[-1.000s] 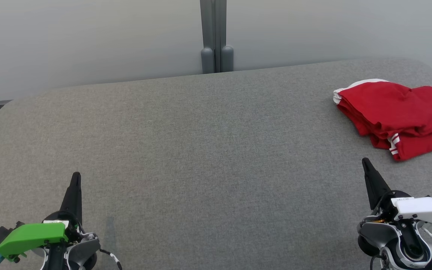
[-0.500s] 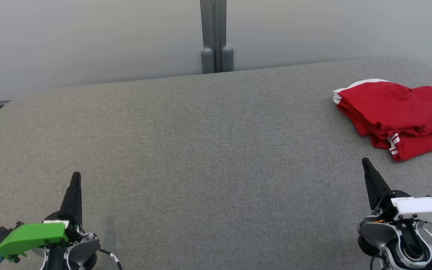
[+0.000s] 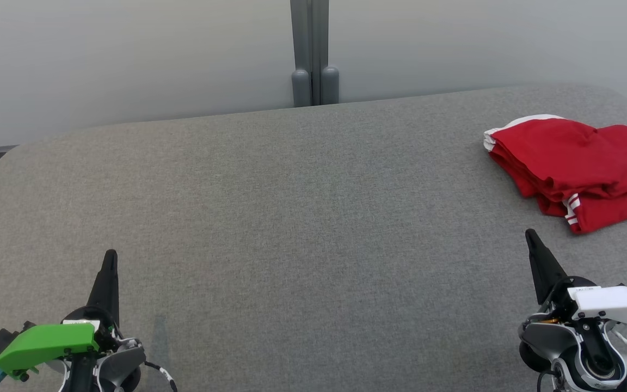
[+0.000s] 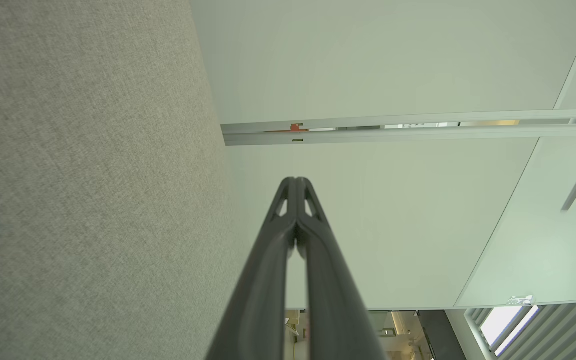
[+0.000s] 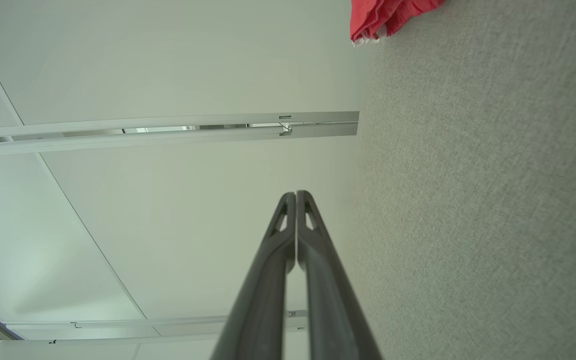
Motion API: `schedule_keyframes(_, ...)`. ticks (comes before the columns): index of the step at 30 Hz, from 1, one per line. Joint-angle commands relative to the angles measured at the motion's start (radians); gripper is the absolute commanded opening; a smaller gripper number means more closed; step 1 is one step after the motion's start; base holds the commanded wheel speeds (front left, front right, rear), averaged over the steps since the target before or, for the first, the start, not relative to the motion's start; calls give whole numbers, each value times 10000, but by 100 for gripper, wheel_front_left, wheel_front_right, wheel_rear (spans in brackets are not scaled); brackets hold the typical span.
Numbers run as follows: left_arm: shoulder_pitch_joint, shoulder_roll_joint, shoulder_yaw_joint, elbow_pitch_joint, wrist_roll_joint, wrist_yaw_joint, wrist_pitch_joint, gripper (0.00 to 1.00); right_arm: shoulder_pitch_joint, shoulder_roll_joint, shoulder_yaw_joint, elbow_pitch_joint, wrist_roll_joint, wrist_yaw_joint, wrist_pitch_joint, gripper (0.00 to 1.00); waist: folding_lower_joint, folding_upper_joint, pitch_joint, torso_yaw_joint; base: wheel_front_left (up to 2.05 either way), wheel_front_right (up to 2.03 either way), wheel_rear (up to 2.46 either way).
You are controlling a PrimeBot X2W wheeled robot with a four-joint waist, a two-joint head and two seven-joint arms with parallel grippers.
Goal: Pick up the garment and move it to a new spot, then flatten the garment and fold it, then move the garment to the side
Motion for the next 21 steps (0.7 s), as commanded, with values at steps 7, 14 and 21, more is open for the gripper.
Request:
schedule_keyframes(7, -118, 65, 27, 7, -31, -63, 33, 0, -62, -37, -13, 15, 67, 0, 35, 0, 0, 0, 0, 0, 0, 0, 0)
schedule_keyframes(14, -118, 66, 27, 6, -31, -63, 31, 0, -62, -37, -12, 15, 69, 0, 35, 0, 0, 0, 0, 0, 0, 0, 0)
schedule_keyframes(21, -118, 66, 26, 6, -31, -63, 31, 0, -62, -37, -12, 15, 69, 0, 35, 0, 0, 0, 0, 0, 0, 0, 0)
